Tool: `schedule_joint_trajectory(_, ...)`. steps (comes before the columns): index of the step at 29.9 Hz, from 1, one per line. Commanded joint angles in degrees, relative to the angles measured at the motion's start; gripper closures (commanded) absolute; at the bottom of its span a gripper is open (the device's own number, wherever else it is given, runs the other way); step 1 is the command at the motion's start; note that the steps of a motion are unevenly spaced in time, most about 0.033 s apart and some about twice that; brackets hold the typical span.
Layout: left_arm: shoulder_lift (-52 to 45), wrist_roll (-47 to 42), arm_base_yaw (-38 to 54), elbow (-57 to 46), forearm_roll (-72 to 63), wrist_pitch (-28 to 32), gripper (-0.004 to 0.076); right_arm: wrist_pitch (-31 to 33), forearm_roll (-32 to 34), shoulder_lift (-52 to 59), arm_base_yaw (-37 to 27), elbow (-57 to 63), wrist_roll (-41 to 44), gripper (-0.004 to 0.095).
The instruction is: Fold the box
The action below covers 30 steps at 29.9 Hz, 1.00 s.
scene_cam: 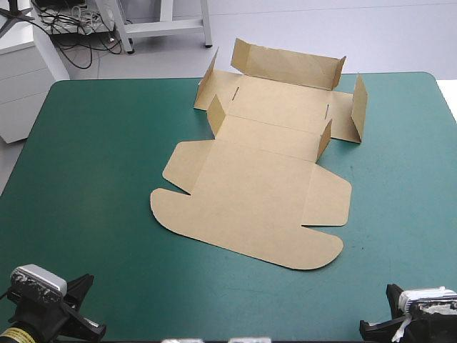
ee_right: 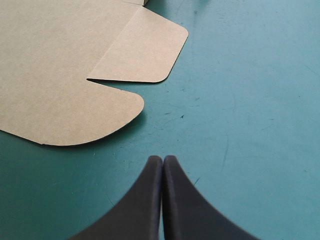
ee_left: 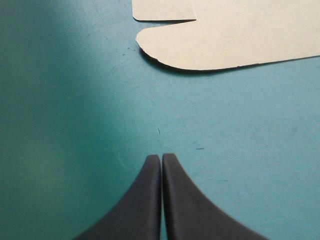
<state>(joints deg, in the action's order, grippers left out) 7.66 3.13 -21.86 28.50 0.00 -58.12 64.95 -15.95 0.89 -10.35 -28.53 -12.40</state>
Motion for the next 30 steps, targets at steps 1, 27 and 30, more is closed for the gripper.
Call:
schedule_joint_trajectory(1,0.86,-0.12,-0.18,1.65,0.0,3.83,0.0734,-3.9,-0.7,1.14,0.14,-1.31,-0.52,0.0928)
schedule_joint_trajectory(27,0.86,-0.12,-0.18,1.65,0.0,3.83,0.0734,-2.02,1.1,-44.54,0.14,-38.9,5.23,0.0926)
schedule_joint_trajectory(30,0.86,-0.12,-0.18,1.65,0.0,3.83,0.0734,1.26,0.25,-54.2,0.14,-47.98,5.31,0.0925)
